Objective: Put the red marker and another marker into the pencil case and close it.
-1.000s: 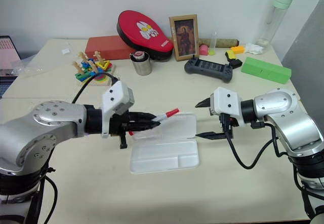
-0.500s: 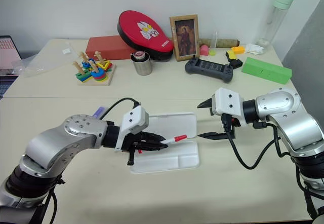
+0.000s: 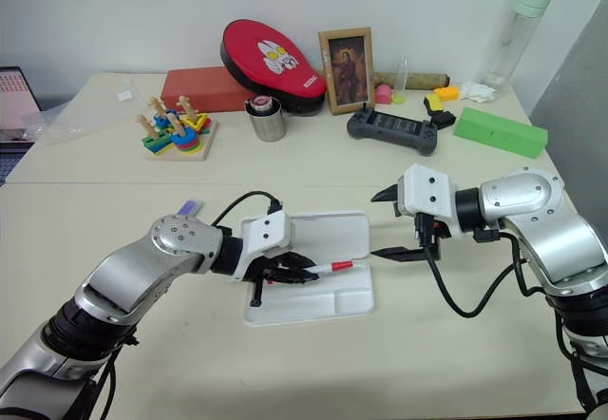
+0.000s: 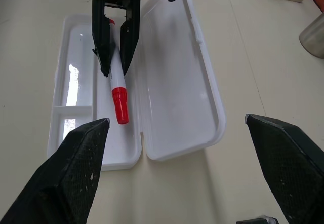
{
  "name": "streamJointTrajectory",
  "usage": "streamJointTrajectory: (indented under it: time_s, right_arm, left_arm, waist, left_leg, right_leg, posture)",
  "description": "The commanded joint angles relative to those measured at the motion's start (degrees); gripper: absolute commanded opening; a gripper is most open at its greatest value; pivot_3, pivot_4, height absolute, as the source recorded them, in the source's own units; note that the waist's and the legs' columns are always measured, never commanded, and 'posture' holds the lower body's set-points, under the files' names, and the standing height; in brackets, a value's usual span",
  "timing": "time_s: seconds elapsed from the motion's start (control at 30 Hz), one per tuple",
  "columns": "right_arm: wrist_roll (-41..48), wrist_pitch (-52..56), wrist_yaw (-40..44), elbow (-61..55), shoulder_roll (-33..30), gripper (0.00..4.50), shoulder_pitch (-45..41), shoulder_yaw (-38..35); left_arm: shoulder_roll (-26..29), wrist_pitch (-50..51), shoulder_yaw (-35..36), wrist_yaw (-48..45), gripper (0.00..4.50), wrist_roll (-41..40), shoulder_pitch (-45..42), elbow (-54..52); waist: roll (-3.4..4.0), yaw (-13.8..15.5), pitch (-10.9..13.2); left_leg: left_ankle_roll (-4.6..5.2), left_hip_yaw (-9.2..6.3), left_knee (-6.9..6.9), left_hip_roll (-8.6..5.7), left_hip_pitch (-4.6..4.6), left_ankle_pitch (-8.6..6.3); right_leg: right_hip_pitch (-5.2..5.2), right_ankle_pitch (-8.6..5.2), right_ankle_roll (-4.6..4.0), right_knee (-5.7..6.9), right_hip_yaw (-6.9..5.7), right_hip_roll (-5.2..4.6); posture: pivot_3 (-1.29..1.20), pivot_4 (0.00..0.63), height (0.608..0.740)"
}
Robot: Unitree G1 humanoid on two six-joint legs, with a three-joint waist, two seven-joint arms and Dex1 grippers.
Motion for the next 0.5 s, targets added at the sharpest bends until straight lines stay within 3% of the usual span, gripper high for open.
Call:
streamJointTrajectory:
  time_s: [0.03, 0.33, 0.47, 0.5]
  right_arm:
    - [0.71, 0.24, -0.41, -1.74, -0.26, 4.50, -0.22, -2.00]
    - [0.98, -0.14, -0.45, -1.86, -0.10, 4.50, 0.01, -2.08]
    - [1.05, -0.21, -0.45, -1.88, -0.22, 4.50, 0.07, -2.18]
    - [1.10, -0.20, -0.45, -1.97, -0.27, 4.50, 0.15, -2.25]
  left_arm:
    - [-0.78, -0.67, 0.24, -0.88, 1.42, 0.52, -0.86, -1.35]
    - [-0.99, 1.00, 3.39, -0.93, 3.21, -1.18, -0.22, -4.25]
    - [-1.37, 5.70, 9.62, -0.11, 4.00, -7.39, 0.24, -7.56]
    - [-1.27, 6.79, 12.20, -0.78, 4.00, -10.59, 0.80, -8.80]
  waist:
    - [0.00, 0.00, 0.00]
    - [0.00, -0.01, 0.00]
    - [0.00, -0.03, 0.00]
    - [0.00, -0.03, 0.00]
  left_leg:
    - [0.00, 0.00, 0.00, 0.00, 0.00, 0.00]
    - [0.00, 0.00, 0.01, 0.00, 0.00, 0.00]
    - [0.00, 0.00, 0.01, 0.00, 0.00, 0.00]
    - [0.00, -0.01, 0.01, 0.00, 0.00, 0.00]
  right_leg:
    - [0.00, 0.00, 0.00, 0.00, -0.01, 0.00]
    - [0.00, 0.00, 0.00, 0.01, 0.00, 0.00]
    - [0.00, 0.00, 0.00, 0.01, 0.00, 0.00]
    - [0.00, 0.00, 0.00, 0.02, 0.00, 0.00]
  posture:
    - [0.00, 0.150, 0.740]
    - [0.00, 0.150, 0.740]
    - [0.00, 0.150, 0.740]
    - [0.00, 0.150, 0.740]
